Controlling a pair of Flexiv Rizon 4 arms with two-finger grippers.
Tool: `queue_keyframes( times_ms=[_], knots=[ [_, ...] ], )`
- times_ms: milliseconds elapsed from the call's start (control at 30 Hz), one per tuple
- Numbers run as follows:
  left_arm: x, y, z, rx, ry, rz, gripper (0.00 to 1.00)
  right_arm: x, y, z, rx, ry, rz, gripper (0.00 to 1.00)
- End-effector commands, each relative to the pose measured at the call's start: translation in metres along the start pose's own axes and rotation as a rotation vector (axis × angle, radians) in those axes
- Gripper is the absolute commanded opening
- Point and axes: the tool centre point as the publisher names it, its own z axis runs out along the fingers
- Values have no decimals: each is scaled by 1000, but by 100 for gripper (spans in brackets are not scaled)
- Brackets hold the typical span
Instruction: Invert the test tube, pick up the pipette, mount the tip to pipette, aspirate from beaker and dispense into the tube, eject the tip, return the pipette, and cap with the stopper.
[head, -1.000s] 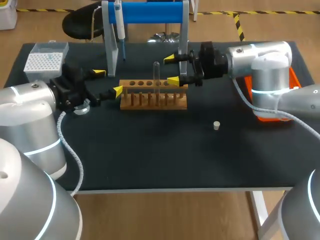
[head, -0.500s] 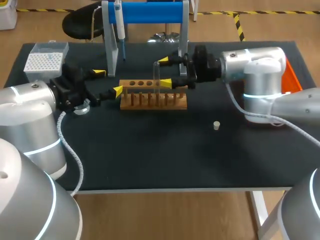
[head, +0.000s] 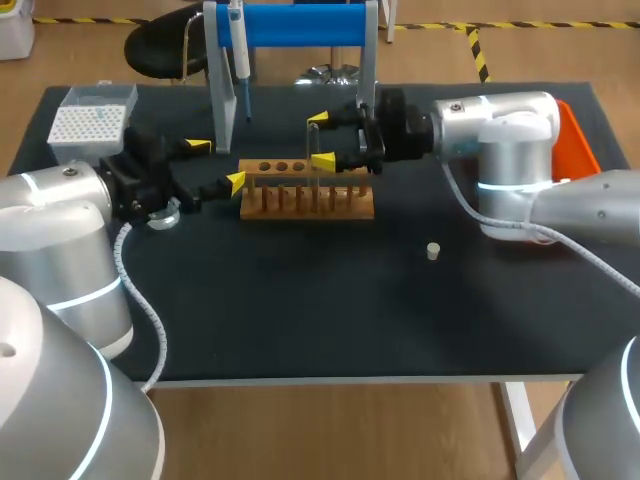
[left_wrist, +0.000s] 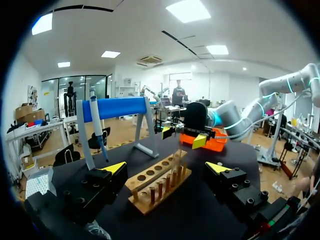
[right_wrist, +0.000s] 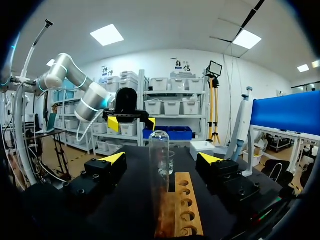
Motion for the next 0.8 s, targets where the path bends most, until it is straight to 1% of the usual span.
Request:
queue_keyframes(
  times_ms=[33, 67, 133, 233, 400, 533, 600, 667, 800],
  knots=[
    [0, 1, 1, 1, -2, 1, 100, -5, -4, 5, -8, 12, 0, 89],
    [0, 1, 1, 1, -2, 1, 100, -5, -4, 6, -11, 15, 1, 88],
    [0, 1, 1, 1, -2, 1, 100, -5, -5, 7, -12, 18, 1, 78],
    [0, 1, 1, 1, -2, 1, 100, -5, -6, 9, -15, 22, 4, 73],
    [0, 1, 1, 1, -2, 1, 100, -5, -7, 11, -19, 31, 8, 74],
    [0, 1, 1, 1, -2, 1, 100, -6, -7, 11, -24, 32, 11, 73],
    [0, 1, 1, 1, -2, 1, 100, -6, -7, 12, -28, 34, 12, 70],
    [0, 1, 1, 1, -2, 1, 100, -6, -7, 12, -30, 36, 13, 64],
    [0, 1, 1, 1, -2, 1, 100, -6, -7, 12, -32, 36, 13, 67]
  ],
)
